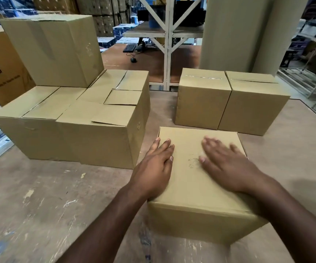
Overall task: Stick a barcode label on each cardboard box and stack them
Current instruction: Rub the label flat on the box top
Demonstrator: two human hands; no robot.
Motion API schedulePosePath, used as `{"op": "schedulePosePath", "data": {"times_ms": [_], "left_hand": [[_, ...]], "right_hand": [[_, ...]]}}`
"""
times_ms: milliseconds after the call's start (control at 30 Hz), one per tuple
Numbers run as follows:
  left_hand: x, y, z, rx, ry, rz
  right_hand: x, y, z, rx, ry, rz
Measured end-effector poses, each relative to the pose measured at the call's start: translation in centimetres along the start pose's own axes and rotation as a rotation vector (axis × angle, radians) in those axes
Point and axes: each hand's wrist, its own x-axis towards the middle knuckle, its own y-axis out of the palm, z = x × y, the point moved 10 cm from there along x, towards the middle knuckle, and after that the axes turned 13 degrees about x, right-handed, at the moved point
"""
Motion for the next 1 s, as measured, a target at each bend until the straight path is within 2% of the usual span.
{"op": "schedulePosePath", "data": {"times_ms": [67, 133, 200, 300, 367, 433, 500, 633, 1000], "left_hand": [[-0.2, -0.1, 0.0, -0.007, -0.001, 0.009], [-0.2, 0.0, 0.1, -0.012, -0.006, 0.014], [-0.2, 0.0, 0.2, -0.010, -0.013, 0.017], [-0.2, -0.1, 0.1, -0.004, -0.013, 0.011], [-0.2, -0.1, 0.0, -0.007, -0.015, 0.012], [-0.2, 0.0, 0.0, -0.009, -0.014, 0.008], [-0.2, 0.0, 0.1, -0.012, -0.017, 0.008], [-0.2, -0.1, 0.1, -0.007, -0.015, 0.012], [-0.2, 0.2, 0.3, -0.017, -0.017, 0.009]], "right_hand": [[1.1, -1.7, -3.6, -0.014, 0.179, -0.083], [1.1, -1.7, -3.9, -0.047, 0.207, -0.113], [0.6, -0.6, -1.4, -0.041, 0.097, -0.080], [-1.1, 0.4, 3.2, 0.070, -0.176, -0.013], [-2.1, -1.4, 3.7, 0.147, -0.256, -0.151], [-2.6, -4.0, 2.5, 0.142, -0.206, -0.370], [-2.4, -4.9, 1.6, 0.099, -0.166, -0.460], [-0.4, -3.9, 1.3, 0.022, -0.190, -0.440], [0.0, -3.2, 1.9, 0.045, -0.195, -0.405]]}}
